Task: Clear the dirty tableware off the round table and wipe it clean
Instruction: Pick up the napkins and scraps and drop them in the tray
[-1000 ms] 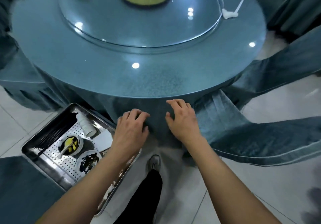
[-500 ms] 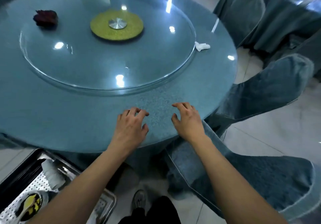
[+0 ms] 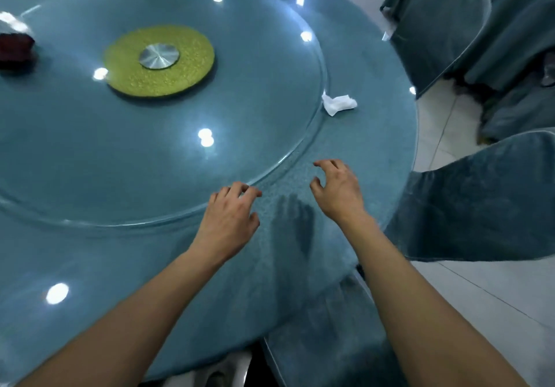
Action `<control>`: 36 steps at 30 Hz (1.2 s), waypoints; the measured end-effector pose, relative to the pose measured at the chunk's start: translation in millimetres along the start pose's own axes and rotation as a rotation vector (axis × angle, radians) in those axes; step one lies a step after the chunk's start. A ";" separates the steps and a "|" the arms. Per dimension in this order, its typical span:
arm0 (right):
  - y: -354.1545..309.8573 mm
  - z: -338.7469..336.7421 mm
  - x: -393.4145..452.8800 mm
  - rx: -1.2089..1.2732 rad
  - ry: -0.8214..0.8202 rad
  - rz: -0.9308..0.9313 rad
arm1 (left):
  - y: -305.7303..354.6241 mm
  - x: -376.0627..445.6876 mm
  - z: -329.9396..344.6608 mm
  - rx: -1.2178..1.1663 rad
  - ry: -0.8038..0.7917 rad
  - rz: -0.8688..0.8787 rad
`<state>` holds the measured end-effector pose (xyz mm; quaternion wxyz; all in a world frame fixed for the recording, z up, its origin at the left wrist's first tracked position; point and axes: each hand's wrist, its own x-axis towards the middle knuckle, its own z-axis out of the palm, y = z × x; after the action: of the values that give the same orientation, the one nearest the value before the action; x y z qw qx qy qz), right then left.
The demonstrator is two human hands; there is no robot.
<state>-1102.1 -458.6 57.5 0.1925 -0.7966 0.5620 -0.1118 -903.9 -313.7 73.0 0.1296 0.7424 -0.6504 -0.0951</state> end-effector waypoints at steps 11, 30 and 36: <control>88.0 21.6 208.7 -0.307 -0.167 0.010 | -27.5 92.7 79.7 0.156 -0.181 -0.122; 95.4 63.2 203.0 -0.231 -0.067 -0.066 | -29.8 87.1 83.8 0.157 -0.181 -0.124; 62.3 85.5 105.5 -0.174 0.027 -0.122 | -27.8 61.5 68.1 0.131 -0.171 -0.149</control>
<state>-1085.2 -560.4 -50.5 0.1078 -0.8414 0.5227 -0.0850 -890.6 -375.9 1.4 0.0176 0.7847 -0.6070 -0.1248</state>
